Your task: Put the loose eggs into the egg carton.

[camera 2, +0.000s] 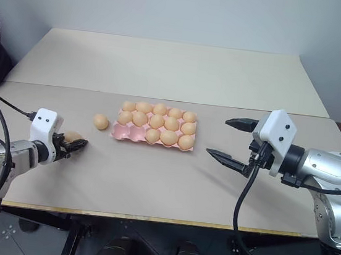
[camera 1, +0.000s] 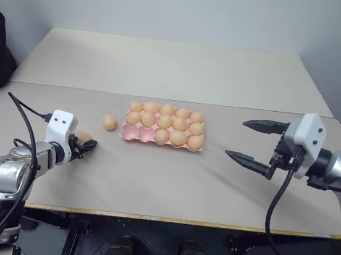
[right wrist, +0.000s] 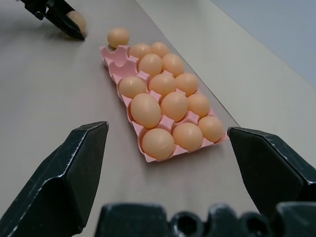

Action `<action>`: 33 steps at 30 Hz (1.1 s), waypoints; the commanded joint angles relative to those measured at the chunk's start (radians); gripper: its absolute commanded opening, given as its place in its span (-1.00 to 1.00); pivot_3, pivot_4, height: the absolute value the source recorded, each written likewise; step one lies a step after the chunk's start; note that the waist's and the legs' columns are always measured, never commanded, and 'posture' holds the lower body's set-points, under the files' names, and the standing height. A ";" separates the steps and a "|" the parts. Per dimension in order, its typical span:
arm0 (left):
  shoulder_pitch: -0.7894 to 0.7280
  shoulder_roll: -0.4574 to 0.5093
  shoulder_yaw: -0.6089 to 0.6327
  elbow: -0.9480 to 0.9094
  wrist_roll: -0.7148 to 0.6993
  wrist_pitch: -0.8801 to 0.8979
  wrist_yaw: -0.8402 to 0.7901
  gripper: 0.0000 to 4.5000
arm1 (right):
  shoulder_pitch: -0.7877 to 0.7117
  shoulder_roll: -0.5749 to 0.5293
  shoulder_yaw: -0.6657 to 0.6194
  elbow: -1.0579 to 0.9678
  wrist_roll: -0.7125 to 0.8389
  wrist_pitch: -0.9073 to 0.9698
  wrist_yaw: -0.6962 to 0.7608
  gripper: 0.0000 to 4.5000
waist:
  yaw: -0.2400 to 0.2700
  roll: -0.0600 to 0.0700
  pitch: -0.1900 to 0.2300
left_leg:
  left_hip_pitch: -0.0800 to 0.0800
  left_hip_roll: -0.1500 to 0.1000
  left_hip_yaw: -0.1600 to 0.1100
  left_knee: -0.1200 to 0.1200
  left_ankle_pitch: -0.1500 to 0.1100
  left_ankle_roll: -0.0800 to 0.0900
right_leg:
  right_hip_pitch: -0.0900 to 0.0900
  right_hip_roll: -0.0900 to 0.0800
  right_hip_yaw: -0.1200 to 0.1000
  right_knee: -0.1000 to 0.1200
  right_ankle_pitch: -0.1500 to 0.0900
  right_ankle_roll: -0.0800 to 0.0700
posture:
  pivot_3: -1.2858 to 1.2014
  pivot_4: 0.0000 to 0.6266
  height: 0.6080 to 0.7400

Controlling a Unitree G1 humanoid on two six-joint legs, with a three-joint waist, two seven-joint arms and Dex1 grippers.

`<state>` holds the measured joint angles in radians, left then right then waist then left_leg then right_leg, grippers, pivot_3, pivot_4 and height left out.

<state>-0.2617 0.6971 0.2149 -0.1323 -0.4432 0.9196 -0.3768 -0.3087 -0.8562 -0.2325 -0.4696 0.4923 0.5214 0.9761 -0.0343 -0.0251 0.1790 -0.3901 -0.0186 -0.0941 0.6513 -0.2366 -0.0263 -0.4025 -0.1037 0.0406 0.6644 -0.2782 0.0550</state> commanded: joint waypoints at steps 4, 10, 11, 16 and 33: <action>-0.016 0.044 0.051 -0.123 -0.041 -0.109 -0.136 0.09 | 0.004 -0.010 -0.035 -0.034 0.011 -0.030 -0.023 1.00 | 0.002 0.000 0.000 | -0.001 0.000 0.000 0.000 0.000 0.000 | 0.000 0.000 0.000 0.000 0.000 0.000 | 0.03 -0.52 1.00; -0.123 -0.023 -0.097 -0.164 -0.038 -0.200 -0.234 0.09 | -0.017 0.007 0.013 -0.029 -0.009 -0.048 -0.048 1.00 | 0.017 0.000 0.000 | 0.000 -0.001 0.000 0.001 0.000 0.000 | 0.001 -0.001 0.000 0.000 0.000 0.000 | 0.03 -0.52 1.00; -0.144 -0.039 -0.122 -0.149 -0.036 -0.206 -0.244 0.09 | -0.018 0.008 0.019 -0.033 -0.009 -0.050 -0.052 1.00 | 0.018 0.000 0.000 | 0.000 -0.001 0.000 0.001 0.000 0.000 | 0.001 -0.001 0.000 0.000 0.000 0.000 | 0.03 -0.52 1.00; -0.232 -0.123 -0.223 -0.079 0.005 -0.216 -0.238 0.09 | -0.017 0.014 0.026 -0.053 -0.007 -0.049 -0.081 1.00 | 0.017 0.000 0.000 | -0.003 -0.001 0.000 0.005 0.000 0.000 | 0.000 0.000 -0.001 0.000 0.000 0.000 | 0.03 -0.52 1.00; -0.269 -0.090 -0.122 -0.092 0.004 -0.213 -0.268 0.99 | 0.021 0.010 0.000 -0.086 0.016 -0.038 -0.128 1.00 | 0.015 0.000 0.000 | -0.005 -0.001 0.000 0.008 0.000 0.000 | 0.000 0.000 -0.001 0.000 0.000 0.001 | 0.03 -0.52 1.00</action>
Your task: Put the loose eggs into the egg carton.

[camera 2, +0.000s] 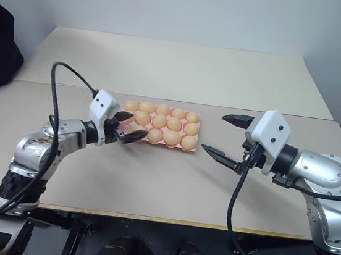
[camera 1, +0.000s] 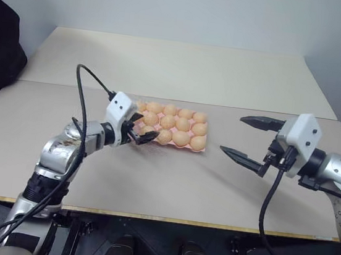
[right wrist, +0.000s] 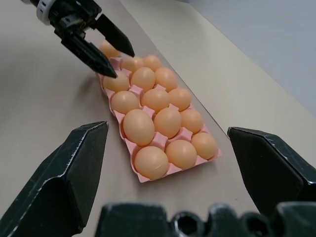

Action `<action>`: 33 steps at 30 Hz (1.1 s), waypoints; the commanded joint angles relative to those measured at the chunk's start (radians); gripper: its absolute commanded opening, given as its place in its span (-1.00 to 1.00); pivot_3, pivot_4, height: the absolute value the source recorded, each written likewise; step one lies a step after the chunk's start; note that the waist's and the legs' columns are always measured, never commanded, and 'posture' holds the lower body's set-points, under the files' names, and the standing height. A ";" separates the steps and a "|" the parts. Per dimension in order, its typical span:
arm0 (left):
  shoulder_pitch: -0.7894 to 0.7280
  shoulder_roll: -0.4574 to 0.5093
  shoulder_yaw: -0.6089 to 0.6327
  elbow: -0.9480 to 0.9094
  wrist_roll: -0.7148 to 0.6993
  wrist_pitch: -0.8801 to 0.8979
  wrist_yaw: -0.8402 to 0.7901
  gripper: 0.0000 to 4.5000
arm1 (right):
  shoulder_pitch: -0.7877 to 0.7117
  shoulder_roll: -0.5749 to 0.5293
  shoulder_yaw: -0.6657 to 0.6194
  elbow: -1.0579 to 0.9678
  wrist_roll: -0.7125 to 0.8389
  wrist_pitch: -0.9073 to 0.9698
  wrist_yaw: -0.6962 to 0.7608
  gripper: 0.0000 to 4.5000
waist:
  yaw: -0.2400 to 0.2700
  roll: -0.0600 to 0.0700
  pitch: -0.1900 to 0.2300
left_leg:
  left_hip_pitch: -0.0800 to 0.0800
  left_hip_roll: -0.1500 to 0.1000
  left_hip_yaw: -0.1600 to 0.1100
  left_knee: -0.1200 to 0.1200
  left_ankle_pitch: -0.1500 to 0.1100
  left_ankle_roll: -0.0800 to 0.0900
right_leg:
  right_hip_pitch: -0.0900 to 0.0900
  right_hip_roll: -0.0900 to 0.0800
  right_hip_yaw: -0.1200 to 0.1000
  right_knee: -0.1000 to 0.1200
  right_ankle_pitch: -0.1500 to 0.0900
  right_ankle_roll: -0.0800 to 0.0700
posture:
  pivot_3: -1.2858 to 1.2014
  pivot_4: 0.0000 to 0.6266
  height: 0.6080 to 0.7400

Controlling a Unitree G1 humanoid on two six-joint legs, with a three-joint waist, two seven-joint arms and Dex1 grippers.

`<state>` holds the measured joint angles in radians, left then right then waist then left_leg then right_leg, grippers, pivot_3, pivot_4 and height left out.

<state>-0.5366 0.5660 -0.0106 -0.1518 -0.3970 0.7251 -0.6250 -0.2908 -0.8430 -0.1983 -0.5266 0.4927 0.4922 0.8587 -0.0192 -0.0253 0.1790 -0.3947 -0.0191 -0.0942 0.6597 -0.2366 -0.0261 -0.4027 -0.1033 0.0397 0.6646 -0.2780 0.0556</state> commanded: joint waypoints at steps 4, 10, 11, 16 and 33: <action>0.094 0.134 0.283 -0.112 -0.130 -0.027 -0.105 0.99 | 0.007 -0.004 -0.038 -0.007 0.017 -0.016 -0.003 1.00 | -0.007 0.000 0.000 | 0.000 0.001 0.000 0.000 0.000 0.000 | -0.001 0.000 0.000 0.000 0.000 0.000 | 0.03 -0.52 1.00; 0.348 0.283 0.540 -0.152 -0.195 -0.083 -0.268 0.99 | 0.013 -0.008 -0.050 0.053 0.029 -0.023 0.034 1.00 | -0.017 0.000 0.000 | 0.000 0.001 0.000 0.000 0.000 0.000 | 0.000 0.001 0.000 0.000 0.000 0.000 | 0.03 -0.52 1.00; 0.395 0.299 0.578 -0.166 -0.204 -0.089 -0.296 0.99 | 0.014 -0.005 -0.054 0.060 0.037 -0.016 0.036 1.00 | -0.017 0.000 0.000 | 0.000 0.001 0.000 0.000 0.000 0.000 | 0.000 0.001 0.000 0.000 0.000 0.000 | 0.03 -0.52 1.00; 0.592 0.344 0.762 -0.199 -0.280 -0.079 -0.432 0.99 | 0.019 0.012 -0.051 0.090 0.059 -0.002 0.032 1.00 | -0.014 0.000 0.000 | 0.000 0.002 0.000 0.000 0.000 0.001 | 0.000 0.000 0.000 0.000 0.000 0.000 | 0.03 -0.52 1.00; 0.394 0.315 0.433 -0.113 -0.130 0.029 -0.070 0.99 | -0.002 -0.005 -0.032 0.127 0.024 -0.024 0.026 1.00 | 0.000 0.000 0.000 | 0.007 0.001 0.000 -0.001 -0.001 0.002 | 0.008 0.000 -0.001 -0.002 0.000 0.000 | 0.03 -0.52 1.00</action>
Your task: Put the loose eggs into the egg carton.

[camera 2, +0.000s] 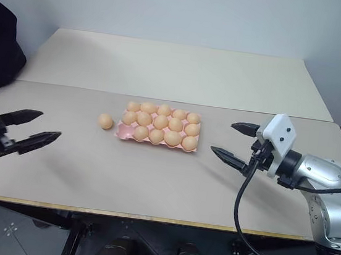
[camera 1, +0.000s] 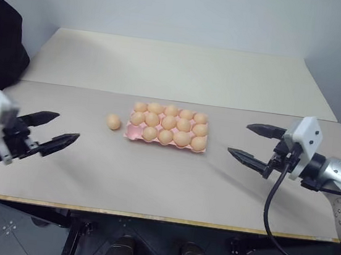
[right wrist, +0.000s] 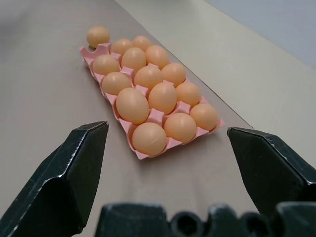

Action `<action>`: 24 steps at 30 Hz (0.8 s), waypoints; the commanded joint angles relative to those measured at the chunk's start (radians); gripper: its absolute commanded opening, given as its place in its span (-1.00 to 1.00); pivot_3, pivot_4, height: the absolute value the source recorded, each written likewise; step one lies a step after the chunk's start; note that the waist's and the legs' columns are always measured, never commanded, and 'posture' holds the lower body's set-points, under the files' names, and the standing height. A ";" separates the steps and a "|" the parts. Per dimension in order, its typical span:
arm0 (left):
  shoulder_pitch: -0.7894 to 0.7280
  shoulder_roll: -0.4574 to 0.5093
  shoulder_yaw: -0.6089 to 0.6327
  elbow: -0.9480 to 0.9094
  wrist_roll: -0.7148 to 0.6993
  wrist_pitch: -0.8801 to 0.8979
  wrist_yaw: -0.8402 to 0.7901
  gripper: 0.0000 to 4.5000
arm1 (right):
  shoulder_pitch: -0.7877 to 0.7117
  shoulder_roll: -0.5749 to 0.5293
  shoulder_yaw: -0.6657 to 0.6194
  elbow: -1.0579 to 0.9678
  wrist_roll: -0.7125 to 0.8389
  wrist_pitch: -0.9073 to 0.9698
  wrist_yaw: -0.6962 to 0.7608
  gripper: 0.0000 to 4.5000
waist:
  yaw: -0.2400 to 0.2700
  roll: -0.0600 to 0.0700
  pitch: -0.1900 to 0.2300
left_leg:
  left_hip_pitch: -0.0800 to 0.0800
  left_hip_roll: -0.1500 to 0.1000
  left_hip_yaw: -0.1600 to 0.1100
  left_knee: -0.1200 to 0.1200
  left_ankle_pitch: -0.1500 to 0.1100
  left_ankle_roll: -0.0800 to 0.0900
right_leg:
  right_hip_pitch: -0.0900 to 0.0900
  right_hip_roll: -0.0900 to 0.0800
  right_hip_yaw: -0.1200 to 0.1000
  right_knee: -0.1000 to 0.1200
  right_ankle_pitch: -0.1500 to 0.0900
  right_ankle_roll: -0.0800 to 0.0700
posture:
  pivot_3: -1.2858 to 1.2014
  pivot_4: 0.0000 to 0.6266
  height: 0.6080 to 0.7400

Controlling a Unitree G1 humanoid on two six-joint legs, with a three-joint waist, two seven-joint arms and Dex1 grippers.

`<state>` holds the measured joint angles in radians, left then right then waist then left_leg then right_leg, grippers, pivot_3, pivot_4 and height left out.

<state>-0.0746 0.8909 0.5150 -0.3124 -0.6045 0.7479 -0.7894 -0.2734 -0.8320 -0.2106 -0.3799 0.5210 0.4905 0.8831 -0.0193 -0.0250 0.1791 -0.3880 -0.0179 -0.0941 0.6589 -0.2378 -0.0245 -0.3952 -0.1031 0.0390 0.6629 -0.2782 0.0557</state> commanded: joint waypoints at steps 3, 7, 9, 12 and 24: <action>-0.218 -0.092 -0.183 0.161 0.114 0.008 0.181 0.99 | -0.034 -0.016 -0.013 -0.018 -0.009 -0.021 -0.002 1.00 | 0.002 0.000 0.000 | -0.001 0.000 0.000 0.000 0.000 0.000 | -0.001 0.000 0.000 0.000 0.000 0.000 | 0.03 -0.52 1.00; -0.378 -0.197 -0.251 0.289 0.138 -0.006 0.232 0.99 | -0.037 -0.017 -0.014 -0.031 -0.015 -0.021 -0.007 1.00 | 0.002 -0.001 0.000 | -0.002 0.000 0.000 0.001 0.000 0.000 | -0.002 0.000 0.000 0.000 0.000 0.000 | 0.03 -0.52 1.00; -0.428 -0.228 -0.287 0.348 0.161 -0.027 0.236 0.99 | -0.032 -0.021 -0.014 -0.040 -0.023 -0.027 -0.008 1.00 | 0.002 -0.001 0.000 | -0.003 0.000 0.000 0.001 0.000 0.000 | -0.004 0.000 0.000 0.001 0.000 0.000 | 0.03 -0.52 1.00; -0.485 -0.266 -0.343 0.442 0.223 -0.057 0.268 0.99 | -0.022 -0.018 -0.022 -0.060 -0.019 -0.020 -0.010 1.00 | 0.001 -0.001 0.000 | -0.004 -0.001 0.000 0.001 0.000 0.000 | -0.005 0.000 0.000 0.001 0.000 0.000 | 0.03 -0.52 1.00; -0.676 -0.405 -0.419 0.796 0.366 -0.161 0.353 0.99 | 0.006 -0.017 -0.054 -0.095 -0.006 -0.007 -0.030 1.00 | 0.001 -0.002 -0.001 | -0.008 -0.002 0.000 0.002 0.000 0.000 | -0.008 0.000 0.000 0.002 0.000 0.001 | 0.03 -0.52 1.00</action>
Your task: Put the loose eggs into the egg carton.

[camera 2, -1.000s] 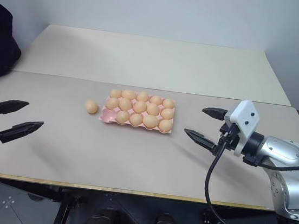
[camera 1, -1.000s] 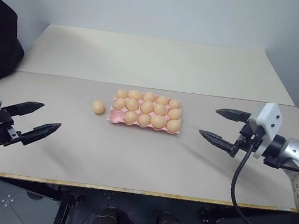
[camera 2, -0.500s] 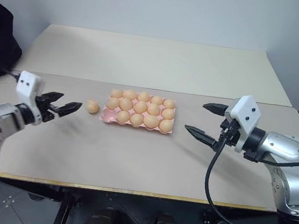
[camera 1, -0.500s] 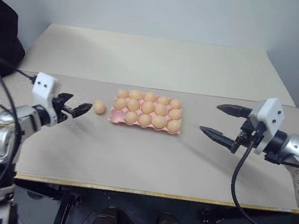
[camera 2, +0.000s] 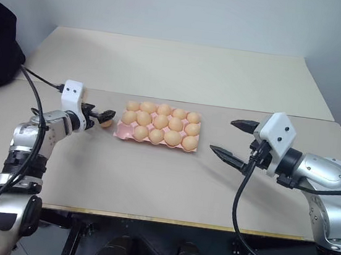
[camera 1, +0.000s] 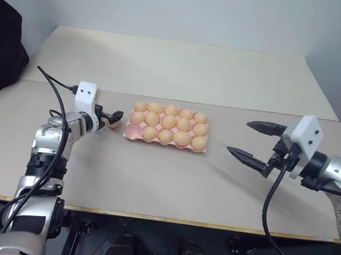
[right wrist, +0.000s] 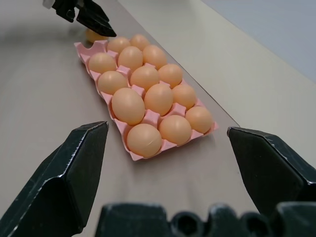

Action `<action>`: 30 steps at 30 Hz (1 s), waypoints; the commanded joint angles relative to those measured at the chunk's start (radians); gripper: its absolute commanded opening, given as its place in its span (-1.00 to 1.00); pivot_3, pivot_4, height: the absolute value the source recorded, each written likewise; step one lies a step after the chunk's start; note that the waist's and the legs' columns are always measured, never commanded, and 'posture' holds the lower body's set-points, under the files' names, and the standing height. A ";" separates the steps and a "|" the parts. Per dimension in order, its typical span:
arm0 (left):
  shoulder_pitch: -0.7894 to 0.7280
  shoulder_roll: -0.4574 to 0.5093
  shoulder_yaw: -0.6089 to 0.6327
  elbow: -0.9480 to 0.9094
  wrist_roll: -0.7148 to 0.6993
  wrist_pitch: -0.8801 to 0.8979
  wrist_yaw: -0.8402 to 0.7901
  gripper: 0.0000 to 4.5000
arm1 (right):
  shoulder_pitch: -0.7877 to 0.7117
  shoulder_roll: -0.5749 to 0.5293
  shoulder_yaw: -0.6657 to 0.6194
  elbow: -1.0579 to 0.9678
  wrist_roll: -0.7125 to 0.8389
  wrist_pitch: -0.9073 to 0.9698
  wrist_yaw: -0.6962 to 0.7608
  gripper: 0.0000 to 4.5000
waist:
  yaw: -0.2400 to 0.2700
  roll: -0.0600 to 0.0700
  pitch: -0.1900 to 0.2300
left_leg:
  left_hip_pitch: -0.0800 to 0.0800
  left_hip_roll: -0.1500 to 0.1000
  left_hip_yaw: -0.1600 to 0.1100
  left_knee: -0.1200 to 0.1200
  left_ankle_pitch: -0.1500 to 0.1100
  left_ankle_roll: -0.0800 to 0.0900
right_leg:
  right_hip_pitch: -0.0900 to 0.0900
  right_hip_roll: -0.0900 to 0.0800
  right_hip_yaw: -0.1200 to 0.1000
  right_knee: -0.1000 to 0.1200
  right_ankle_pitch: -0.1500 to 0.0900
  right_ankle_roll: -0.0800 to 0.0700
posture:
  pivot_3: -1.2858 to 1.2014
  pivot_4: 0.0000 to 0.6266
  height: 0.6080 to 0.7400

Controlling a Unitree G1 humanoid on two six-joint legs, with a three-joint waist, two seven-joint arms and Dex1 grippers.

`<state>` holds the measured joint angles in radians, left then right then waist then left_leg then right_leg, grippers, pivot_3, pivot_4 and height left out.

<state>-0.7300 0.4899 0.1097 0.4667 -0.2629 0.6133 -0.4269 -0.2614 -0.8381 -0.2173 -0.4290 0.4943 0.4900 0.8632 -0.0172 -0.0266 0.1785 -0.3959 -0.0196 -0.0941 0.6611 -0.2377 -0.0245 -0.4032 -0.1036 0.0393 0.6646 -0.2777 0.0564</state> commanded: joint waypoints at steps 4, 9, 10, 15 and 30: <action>-0.031 -0.022 -0.018 0.037 0.036 0.018 0.000 0.99 | -0.007 -0.004 -0.051 -0.069 0.034 -0.001 -0.015 1.00 | -0.001 0.000 0.000 | 0.000 0.000 0.000 0.000 0.000 0.000 | 0.000 0.000 0.000 0.001 0.000 0.000 | 0.03 -0.52 1.00; -0.014 -0.023 -0.014 0.017 0.042 0.056 0.009 0.45 | -0.026 0.000 -0.044 -0.059 0.034 -0.004 -0.027 1.00 | 0.000 0.000 0.000 | 0.000 0.000 0.000 0.000 0.000 0.000 | 0.000 0.000 0.000 0.000 0.000 0.000 | 0.03 -0.52 1.00; -0.012 -0.023 -0.011 0.013 0.042 0.059 0.011 0.28 | -0.027 -0.002 -0.042 -0.057 0.034 -0.006 -0.029 1.00 | 0.000 0.000 0.000 | 0.000 0.000 0.000 0.000 0.000 0.000 | 0.000 0.000 0.000 0.000 0.000 0.000 | 0.03 -0.52 1.00; 0.017 -0.008 0.012 -0.084 0.029 0.064 0.004 -0.21 | -0.043 0.003 -0.034 -0.052 0.036 -0.004 -0.042 1.00 | 0.000 0.000 0.000 | 0.000 0.000 0.000 0.000 0.000 0.000 | 0.000 0.000 0.000 0.000 0.000 0.000 | 0.03 -0.52 1.00; 0.112 0.098 -0.082 -0.531 -0.108 0.200 -0.261 -0.21 | -0.001 0.004 -0.051 -0.094 0.048 0.008 -0.079 1.00 | -0.006 0.000 0.000 | -0.001 0.000 0.000 0.001 0.000 -0.001 | -0.001 0.000 0.000 0.001 0.000 0.000 | 0.03 -0.52 1.00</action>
<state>-0.6133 0.5653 0.0238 -0.0266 -0.3613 0.7911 -0.6798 -0.2585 -0.8298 -0.2275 -0.4838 0.5268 0.4938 0.7949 -0.0232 -0.0265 0.1782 -0.3968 -0.0197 -0.0943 0.6617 -0.2373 -0.0251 -0.4040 -0.1037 0.0394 0.6656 -0.2775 0.0568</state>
